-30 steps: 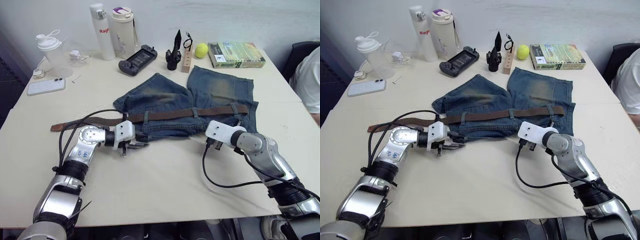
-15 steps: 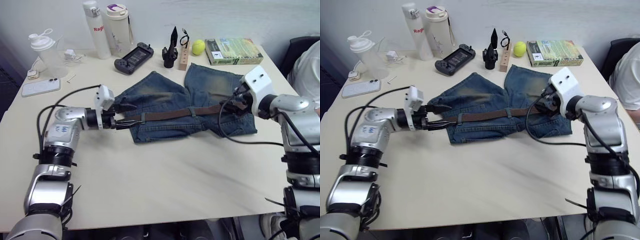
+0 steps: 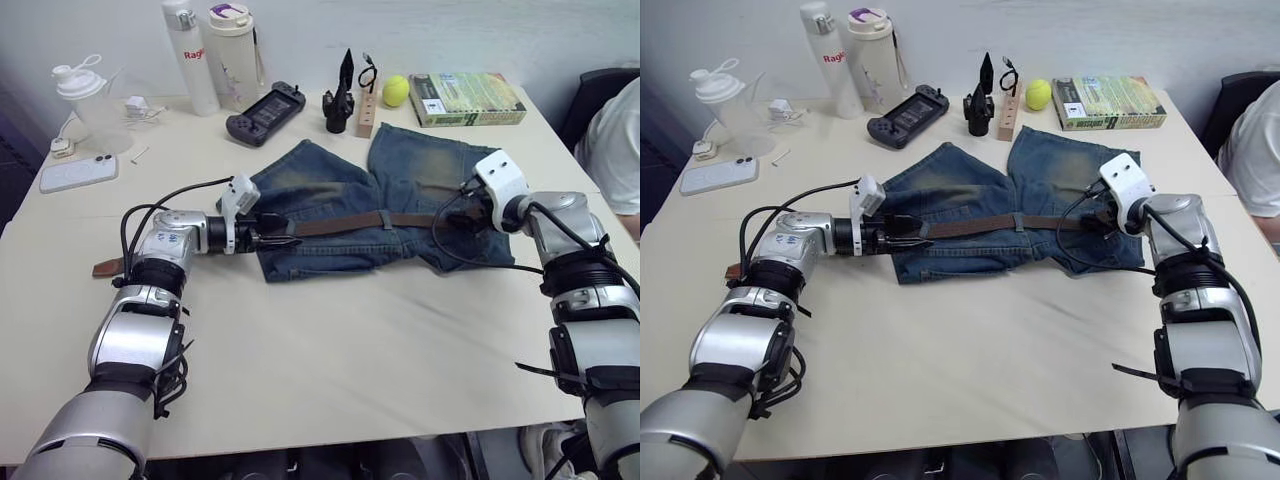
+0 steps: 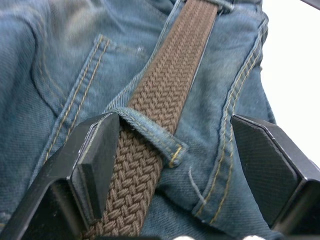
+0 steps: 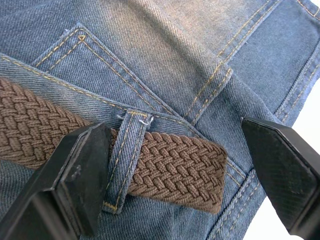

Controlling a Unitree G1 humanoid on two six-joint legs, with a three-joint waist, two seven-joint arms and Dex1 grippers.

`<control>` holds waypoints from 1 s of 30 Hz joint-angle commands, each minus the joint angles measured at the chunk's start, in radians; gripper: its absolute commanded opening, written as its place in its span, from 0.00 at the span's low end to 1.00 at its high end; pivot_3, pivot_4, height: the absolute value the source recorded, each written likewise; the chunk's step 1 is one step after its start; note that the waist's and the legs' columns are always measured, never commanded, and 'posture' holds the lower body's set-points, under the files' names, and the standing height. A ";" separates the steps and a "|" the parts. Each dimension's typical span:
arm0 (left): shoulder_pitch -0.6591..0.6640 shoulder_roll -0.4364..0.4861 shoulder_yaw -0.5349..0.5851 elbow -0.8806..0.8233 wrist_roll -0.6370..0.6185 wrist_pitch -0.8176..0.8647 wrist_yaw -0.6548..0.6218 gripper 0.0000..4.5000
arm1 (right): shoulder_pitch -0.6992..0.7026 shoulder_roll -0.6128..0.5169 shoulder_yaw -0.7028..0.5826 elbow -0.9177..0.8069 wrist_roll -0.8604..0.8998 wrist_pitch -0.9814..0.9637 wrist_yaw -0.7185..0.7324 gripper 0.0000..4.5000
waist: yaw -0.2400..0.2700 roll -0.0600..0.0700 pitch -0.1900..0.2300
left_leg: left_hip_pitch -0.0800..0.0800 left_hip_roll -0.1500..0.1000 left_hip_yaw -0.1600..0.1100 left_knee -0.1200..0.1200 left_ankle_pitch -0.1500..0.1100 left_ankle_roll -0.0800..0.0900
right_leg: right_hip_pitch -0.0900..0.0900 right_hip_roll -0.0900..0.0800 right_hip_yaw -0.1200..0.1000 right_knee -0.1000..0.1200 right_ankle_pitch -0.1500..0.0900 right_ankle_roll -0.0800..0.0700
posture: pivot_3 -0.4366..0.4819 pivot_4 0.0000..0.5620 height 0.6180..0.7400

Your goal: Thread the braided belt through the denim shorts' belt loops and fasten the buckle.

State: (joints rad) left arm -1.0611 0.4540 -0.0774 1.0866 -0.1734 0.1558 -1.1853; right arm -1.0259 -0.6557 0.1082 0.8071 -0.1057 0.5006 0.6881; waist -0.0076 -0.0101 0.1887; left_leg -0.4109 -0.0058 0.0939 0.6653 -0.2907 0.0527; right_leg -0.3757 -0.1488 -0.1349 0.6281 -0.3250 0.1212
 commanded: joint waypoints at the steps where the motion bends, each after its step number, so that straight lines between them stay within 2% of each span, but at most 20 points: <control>1: -0.035 -0.006 -0.021 0.057 0.066 -0.062 -0.007 0.87 | 0.034 -0.009 0.025 -0.003 -0.011 0.032 0.056 0.99 | 0.000 0.000 0.000 | 0.000 0.000 0.000 0.000 0.000 0.000 | 0.000 0.000 0.000 0.000 0.000 0.000 | 0.48 0.27 0.87; 7: -0.059 -0.049 -0.030 0.128 0.135 -0.110 0.041 0.87 | 0.100 -0.018 0.029 -0.093 -0.005 0.076 0.085 0.99 | 0.006 -0.001 -0.001 | 0.002 0.000 -0.001 0.000 0.000 0.000 | 0.002 0.000 0.000 0.000 0.000 0.000 | 0.48 0.27 0.87; 8: -0.062 -0.053 -0.029 0.135 0.142 -0.118 0.047 0.87 | 0.110 -0.019 0.027 -0.110 -0.003 0.083 0.085 0.87 | 0.007 -0.001 -0.001 | 0.002 0.000 -0.001 0.000 0.000 0.000 | 0.002 0.000 0.000 0.000 0.000 0.000 | 0.48 0.27 0.87; 9: -0.063 -0.057 -0.029 0.141 0.148 -0.127 0.050 0.77 | 0.121 -0.021 0.025 -0.130 -0.002 0.090 0.086 0.80 | 0.007 -0.001 -0.001 | 0.003 0.000 -0.001 0.001 0.000 0.000 | 0.003 0.000 0.000 0.000 0.000 0.000 | 0.48 0.27 0.87; 10: -0.063 -0.058 -0.032 0.144 0.158 -0.138 0.051 0.75 | 0.135 -0.023 0.025 -0.152 0.000 0.095 0.091 0.76 | 0.009 -0.001 -0.001 | 0.003 0.000 -0.001 0.001 0.000 0.000 | 0.003 0.000 0.000 0.000 0.000 0.000 | 0.48 0.27 0.87; 11: -0.063 -0.059 -0.036 0.146 0.167 -0.148 0.045 0.68 | 0.144 -0.024 0.025 -0.170 0.002 0.100 0.095 0.63 | 0.009 -0.002 -0.001 | 0.003 0.000 -0.001 0.001 0.000 0.000 | 0.003 0.000 0.000 0.000 0.000 0.000 | 0.48 0.27 0.87; 14: -0.064 -0.059 -0.037 0.158 0.185 -0.162 0.050 0.44 | 0.163 -0.025 0.020 -0.208 0.005 0.110 0.096 0.37 | 0.009 -0.002 -0.001 | 0.003 0.000 -0.001 0.001 0.000 0.000 | 0.003 0.000 0.000 0.000 0.000 0.000 | 0.48 0.27 0.87; 15: -0.065 -0.059 -0.036 0.163 0.190 -0.166 0.056 0.40 | 0.166 -0.026 0.017 -0.219 0.005 0.114 0.094 0.33 | 0.009 -0.002 -0.001 | 0.003 0.000 -0.001 0.001 0.000 0.000 | 0.003 0.000 0.000 0.000 0.000 0.000 | 0.48 0.27 0.87; 16: -0.066 -0.058 -0.036 0.166 0.194 -0.169 0.060 0.26 | 0.169 -0.027 0.014 -0.227 0.005 0.117 0.092 0.18 | 0.009 -0.002 -0.001 | 0.003 0.000 -0.001 0.001 0.000 0.000 | 0.003 0.000 0.000 0.000 0.000 0.000 | 0.48 0.27 0.87; 18: -0.066 -0.057 -0.037 0.168 0.204 -0.178 0.058 0.09 | 0.175 -0.030 0.012 -0.241 0.006 0.122 0.094 0.00 | 0.009 -0.002 -0.001 | 0.003 -0.001 -0.001 0.001 0.000 0.000 | 0.003 0.000 0.000 0.000 0.000 0.000 | 0.48 0.27 0.87; 19: -0.067 -0.057 -0.037 0.168 0.206 -0.180 0.057 0.04 | 0.178 -0.031 0.012 -0.248 0.006 0.124 0.095 0.00 | 0.009 -0.002 -0.001 | 0.003 -0.001 -0.001 0.001 0.000 0.000 | 0.003 0.000 0.000 0.000 0.000 0.000 | 0.48 0.27 0.87; 28: -0.067 -0.056 -0.011 0.158 0.198 -0.214 0.052 0.04 | 0.191 -0.028 -0.027 -0.297 0.021 0.120 0.058 0.00 | 0.009 -0.002 -0.001 | 0.003 -0.001 -0.001 0.001 0.000 0.000 | 0.003 0.000 0.000 0.000 0.000 0.000 | 0.48 0.27 0.87; 30: -0.060 -0.048 -0.010 0.138 0.206 -0.285 0.079 0.04 | 0.200 -0.030 -0.054 -0.341 0.040 0.112 0.044 0.00 | 0.009 -0.002 -0.001 | 0.002 -0.001 -0.001 0.001 0.000 0.000 | 0.003 0.000 0.000 0.000 0.000 0.000 | 0.48 0.27 0.87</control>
State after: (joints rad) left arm -1.1305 0.4060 -0.0856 1.2309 0.0105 -0.0770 -1.1216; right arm -0.8459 -0.6774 0.0873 0.5043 -0.0792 0.6094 0.7441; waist 0.0015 -0.0117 0.1877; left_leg -0.4087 -0.0063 0.0925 0.6663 -0.2909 0.0526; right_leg -0.3728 -0.1492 -0.1349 0.6285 -0.3249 0.1214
